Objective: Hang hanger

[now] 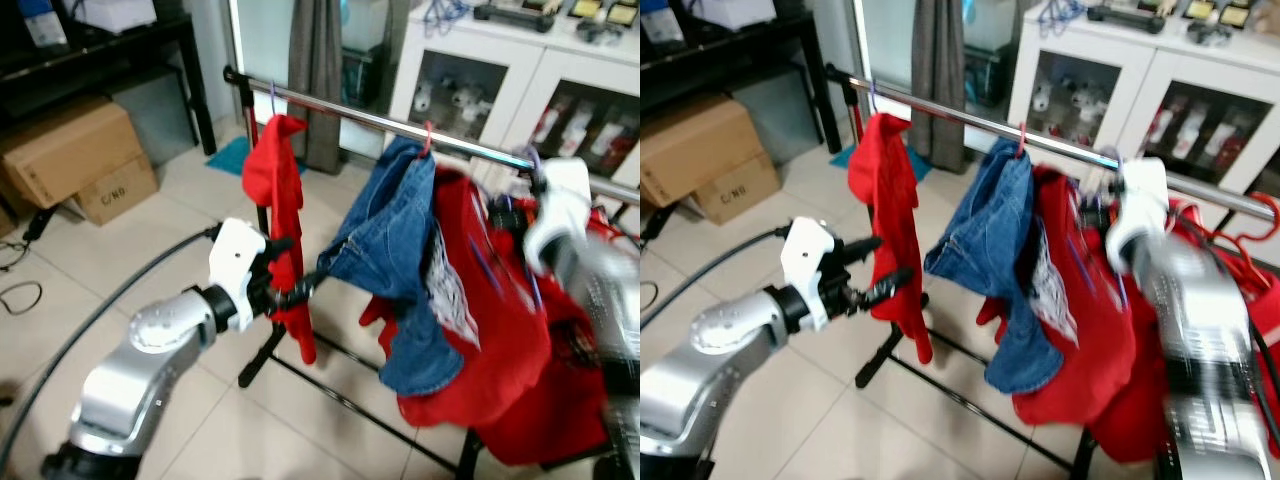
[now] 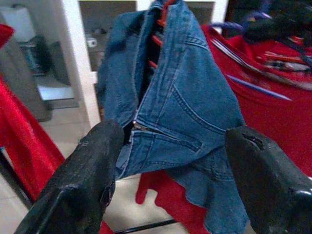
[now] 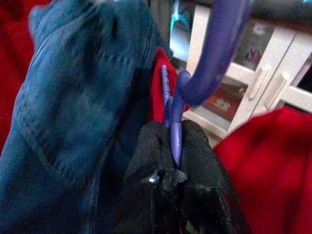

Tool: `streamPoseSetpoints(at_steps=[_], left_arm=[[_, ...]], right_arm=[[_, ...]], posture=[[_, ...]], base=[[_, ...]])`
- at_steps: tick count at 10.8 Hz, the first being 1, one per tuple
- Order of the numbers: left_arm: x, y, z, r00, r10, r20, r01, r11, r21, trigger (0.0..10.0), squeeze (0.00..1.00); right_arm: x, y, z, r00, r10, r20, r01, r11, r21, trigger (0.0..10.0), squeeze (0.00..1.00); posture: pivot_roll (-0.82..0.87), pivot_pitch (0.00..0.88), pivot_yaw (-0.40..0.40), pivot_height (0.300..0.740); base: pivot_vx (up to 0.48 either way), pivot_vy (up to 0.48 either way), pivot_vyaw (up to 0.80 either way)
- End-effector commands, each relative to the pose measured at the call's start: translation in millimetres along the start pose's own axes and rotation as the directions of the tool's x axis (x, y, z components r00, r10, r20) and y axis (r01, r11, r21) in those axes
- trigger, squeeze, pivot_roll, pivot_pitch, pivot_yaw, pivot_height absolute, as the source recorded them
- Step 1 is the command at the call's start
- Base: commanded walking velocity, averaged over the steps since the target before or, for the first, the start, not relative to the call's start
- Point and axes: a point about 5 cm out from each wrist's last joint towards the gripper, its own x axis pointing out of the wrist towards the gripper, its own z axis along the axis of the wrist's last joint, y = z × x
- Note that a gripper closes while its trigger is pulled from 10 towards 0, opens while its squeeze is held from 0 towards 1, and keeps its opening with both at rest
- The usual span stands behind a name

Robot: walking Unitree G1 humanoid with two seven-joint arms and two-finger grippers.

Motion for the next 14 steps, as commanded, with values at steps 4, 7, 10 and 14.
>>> streamPoseSetpoints(at_steps=[4, 7, 10, 14], left_arm=[[0.2, -0.4, -6.4, 0.998, 0.061, -0.008, -0.060, 0.998, 0.015, 10.0, 0.00], [-3.6, 1.3, -10.7, 0.996, 0.085, -0.023, -0.084, 0.996, 0.019, 10.0, 0.00], [-2.3, 3.4, -11.6, 0.996, 0.085, -0.038, -0.084, 0.996, 0.041, 10.0, 0.00], [3.6, 14.3, -6.9, 0.999, 0.046, -0.006, -0.046, 0.998, 0.049, 10.0, 1.00]], right_arm=[[-30.2, 19.6, -26.1, 0.999, -0.020, -0.036, 0.019, 0.999, -0.036, 10.0, 0.00], [-42.1, 36.7, -50.6, 0.996, -0.089, -0.008, 0.089, 0.996, 0.012, 10.0, 0.00], [-43.3, 44.0, -59.1, 0.998, -0.060, -0.022, 0.059, 0.998, -0.021, 10.0, 0.00], [-56.8, 56.1, -48.6, 0.950, 0.311, 0.043, -0.309, 0.950, -0.040, 10.0, 0.00]], posture=[[0.07, 0.000, -0.006, 0.740], [0.07, 0.000, -0.018, 0.740], [0.07, 0.000, -0.024, 0.740], [0.07, 0.000, -0.030, 0.740]], base=[[-0.096, 0.000, 0.00], [-0.398, 0.000, 0.00], [-0.236, 0.000, 0.00], [0.000, 0.000, 0.00]])
